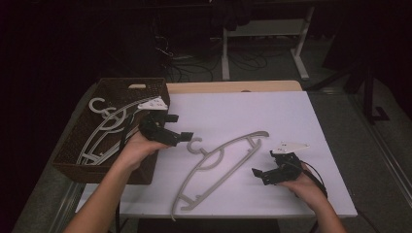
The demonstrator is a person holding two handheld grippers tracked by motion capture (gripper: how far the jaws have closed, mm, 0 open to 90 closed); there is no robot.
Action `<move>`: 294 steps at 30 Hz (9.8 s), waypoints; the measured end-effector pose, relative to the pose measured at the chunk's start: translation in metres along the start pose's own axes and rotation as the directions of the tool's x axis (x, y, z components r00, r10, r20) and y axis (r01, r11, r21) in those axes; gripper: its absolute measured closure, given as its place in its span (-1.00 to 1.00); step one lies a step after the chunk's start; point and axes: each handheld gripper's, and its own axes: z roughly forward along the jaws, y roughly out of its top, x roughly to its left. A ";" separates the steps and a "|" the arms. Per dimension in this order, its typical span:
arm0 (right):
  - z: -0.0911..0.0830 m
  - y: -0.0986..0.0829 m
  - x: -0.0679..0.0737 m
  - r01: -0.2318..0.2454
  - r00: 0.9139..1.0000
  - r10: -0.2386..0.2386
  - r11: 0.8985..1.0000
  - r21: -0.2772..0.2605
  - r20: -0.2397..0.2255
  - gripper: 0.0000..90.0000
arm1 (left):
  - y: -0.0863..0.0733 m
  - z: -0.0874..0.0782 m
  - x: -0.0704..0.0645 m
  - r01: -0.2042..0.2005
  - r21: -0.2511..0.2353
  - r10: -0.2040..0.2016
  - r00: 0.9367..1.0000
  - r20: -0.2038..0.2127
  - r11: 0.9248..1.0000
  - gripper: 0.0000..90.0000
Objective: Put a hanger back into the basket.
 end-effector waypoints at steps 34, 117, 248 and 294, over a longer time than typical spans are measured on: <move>0.024 0.063 -0.032 -0.051 0.998 0.049 0.997 0.059 0.027 0.17 | -0.059 0.054 -0.010 0.034 0.047 -0.035 0.999 0.019 0.998 -0.96; 0.017 0.041 -0.028 0.008 1.000 -0.009 0.992 0.122 0.004 0.63 | -0.067 0.062 -0.018 0.111 0.230 -0.126 0.991 0.049 0.967 0.75; -0.014 0.019 0.003 0.008 0.999 -0.009 1.000 -0.028 -0.031 -1.00 | -0.042 -0.148 0.091 0.075 -0.054 -0.083 0.981 -0.176 0.996 -0.64; -0.061 0.089 0.005 0.062 0.995 -0.070 0.991 -0.119 -0.068 -1.00 | -0.058 -0.082 0.024 -0.047 -0.060 0.050 0.998 0.043 0.997 -1.00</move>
